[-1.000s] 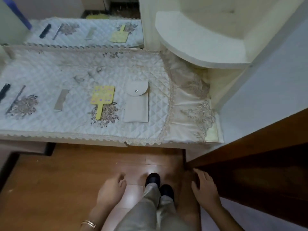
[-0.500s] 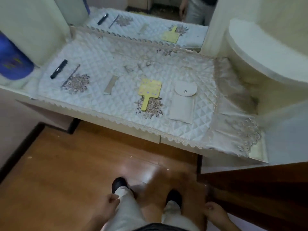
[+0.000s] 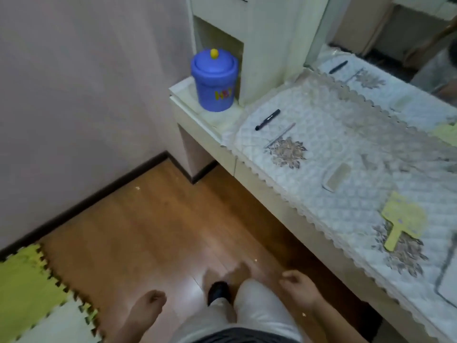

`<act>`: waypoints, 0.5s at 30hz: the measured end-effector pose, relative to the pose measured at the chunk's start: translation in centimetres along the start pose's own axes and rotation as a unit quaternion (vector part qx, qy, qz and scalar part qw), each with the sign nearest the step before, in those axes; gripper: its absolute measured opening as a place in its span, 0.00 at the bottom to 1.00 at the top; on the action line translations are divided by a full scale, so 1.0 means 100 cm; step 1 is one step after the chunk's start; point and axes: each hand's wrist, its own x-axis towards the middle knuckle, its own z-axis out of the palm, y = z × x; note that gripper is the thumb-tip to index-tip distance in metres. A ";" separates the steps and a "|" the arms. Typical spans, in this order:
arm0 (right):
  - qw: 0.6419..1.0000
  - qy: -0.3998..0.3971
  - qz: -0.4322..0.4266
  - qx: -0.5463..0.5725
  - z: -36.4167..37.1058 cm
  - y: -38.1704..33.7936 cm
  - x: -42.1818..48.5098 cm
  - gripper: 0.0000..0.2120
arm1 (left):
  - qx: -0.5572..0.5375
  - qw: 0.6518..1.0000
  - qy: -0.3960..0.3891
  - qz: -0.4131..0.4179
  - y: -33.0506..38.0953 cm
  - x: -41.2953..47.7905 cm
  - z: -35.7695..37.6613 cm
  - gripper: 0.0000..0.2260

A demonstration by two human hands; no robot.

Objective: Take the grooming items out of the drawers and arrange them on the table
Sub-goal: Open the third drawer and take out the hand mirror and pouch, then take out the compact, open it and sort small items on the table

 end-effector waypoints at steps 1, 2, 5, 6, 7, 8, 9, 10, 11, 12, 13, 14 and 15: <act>1.000 -0.006 -0.009 -0.010 0.006 -0.020 0.011 0.03 | -0.034 0.999 0.011 -0.019 0.011 -0.008 -0.010 0.03; 0.999 -0.012 -0.025 -0.036 0.010 -0.037 0.019 0.03 | -0.060 0.997 0.017 -0.040 0.011 -0.006 -0.017 0.02; 0.996 -0.032 -0.026 -0.084 0.018 -0.072 0.061 0.02 | -0.119 0.989 0.024 -0.080 0.023 -0.002 -0.033 0.05; 0.993 -0.035 -0.034 -0.104 0.021 -0.084 0.073 0.03 | -0.135 0.986 0.026 -0.089 0.025 0.005 -0.036 0.06; 0.992 -0.038 -0.025 -0.117 0.026 -0.089 0.087 0.03 | -0.143 0.985 0.030 -0.096 0.030 0.010 -0.039 0.06; 0.991 -0.047 -0.026 -0.123 0.028 -0.096 0.098 0.03 | -0.146 0.983 0.034 -0.107 0.038 0.015 -0.041 0.07; 0.991 -0.051 -0.014 -0.126 0.033 -0.099 0.111 0.03 | -0.151 0.981 0.038 -0.112 0.043 0.025 -0.045 0.07; 0.990 -0.054 -0.012 -0.131 0.035 -0.104 0.123 0.05 | -0.151 0.981 0.039 -0.116 0.052 0.033 -0.049 0.08; 0.990 -0.054 -0.003 -0.133 0.038 -0.108 0.135 0.07 | -0.148 0.981 0.036 -0.121 0.061 0.041 -0.053 0.08; 0.988 -0.057 0.010 -0.141 0.041 -0.113 0.146 0.09 | -0.143 0.981 0.027 -0.126 0.075 0.047 -0.061 0.08; 0.986 -0.061 0.019 -0.154 0.043 -0.119 0.156 0.10 | -0.144 0.981 0.021 -0.125 0.088 0.056 -0.068 0.08; 0.981 -0.065 0.026 -0.180 0.044 -0.130 0.162 0.11 | -0.136 0.983 0.019 -0.126 0.102 0.064 -0.077 0.09; 0.979 -0.065 0.030 -0.190 0.045 -0.141 0.169 0.11 | -0.126 0.985 0.021 -0.119 0.115 0.076 -0.086 0.09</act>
